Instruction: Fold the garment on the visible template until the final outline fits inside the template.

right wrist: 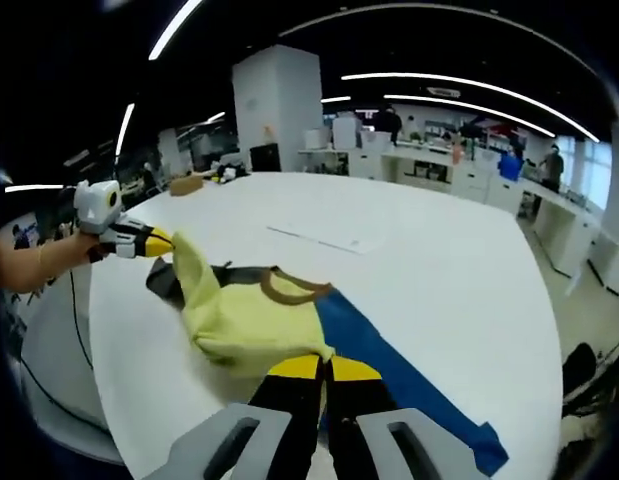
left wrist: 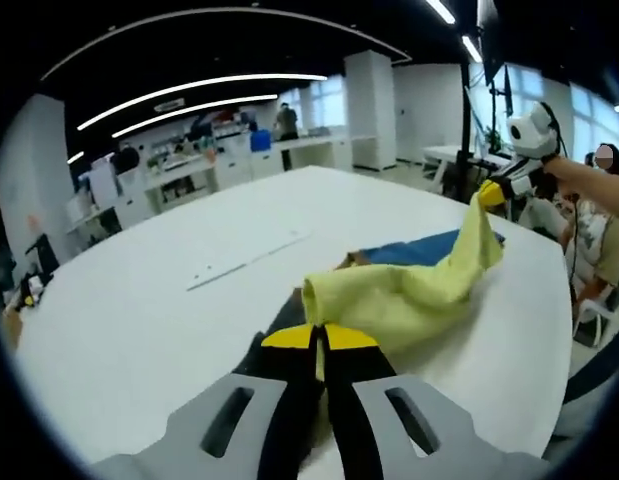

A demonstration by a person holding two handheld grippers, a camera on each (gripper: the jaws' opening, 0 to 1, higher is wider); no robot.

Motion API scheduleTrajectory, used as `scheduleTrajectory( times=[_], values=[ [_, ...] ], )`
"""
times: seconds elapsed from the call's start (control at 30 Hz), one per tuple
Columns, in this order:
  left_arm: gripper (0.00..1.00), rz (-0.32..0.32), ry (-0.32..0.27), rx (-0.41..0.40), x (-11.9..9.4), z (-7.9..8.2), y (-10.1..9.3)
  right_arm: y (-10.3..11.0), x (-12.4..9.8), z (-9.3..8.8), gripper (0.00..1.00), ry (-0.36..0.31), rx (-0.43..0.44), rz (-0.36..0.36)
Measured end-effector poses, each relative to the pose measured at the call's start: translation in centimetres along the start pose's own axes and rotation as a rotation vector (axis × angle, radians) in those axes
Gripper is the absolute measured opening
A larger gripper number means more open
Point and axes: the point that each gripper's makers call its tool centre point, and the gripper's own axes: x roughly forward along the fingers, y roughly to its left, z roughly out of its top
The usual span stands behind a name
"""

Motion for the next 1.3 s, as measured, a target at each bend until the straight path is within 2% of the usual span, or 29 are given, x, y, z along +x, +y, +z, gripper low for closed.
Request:
scheduleTrajectory(
  times=[0.2, 0.33, 0.63, 0.93, 1.17, 1.3],
  values=[
    [0.00, 0.030, 0.007, 0.000, 2.0, -0.3, 1.3, -1.8, 1.9, -0.8, 0.00, 0.034, 0.011, -0.032],
    [0.00, 0.065, 0.012, -0.035, 3.2, -0.8, 2.6, -3.4, 3.4, -2.1, 0.00, 0.072, 0.035, -0.061],
    [0.00, 0.126, 0.064, -0.082, 5.8, -3.4, 4.9, -5.3, 6.2, -3.8, 0.00, 0.113, 0.096, -0.115],
    [0.00, 0.142, 0.091, -0.101, 6.9, -4.9, 5.3, -5.9, 7.8, -5.3, 0.00, 0.165, 0.080, -0.143],
    [0.00, 0.153, 0.116, -0.087, 7.7, -5.7, 5.3, -6.2, 8.5, -6.8, 0.00, 0.208, 0.114, -0.145],
    [0.00, 0.171, 0.110, -0.064, 7.3, -5.5, 5.5, -6.7, 8.7, -7.1, 0.00, 0.209, 0.164, -0.155]
  ],
)
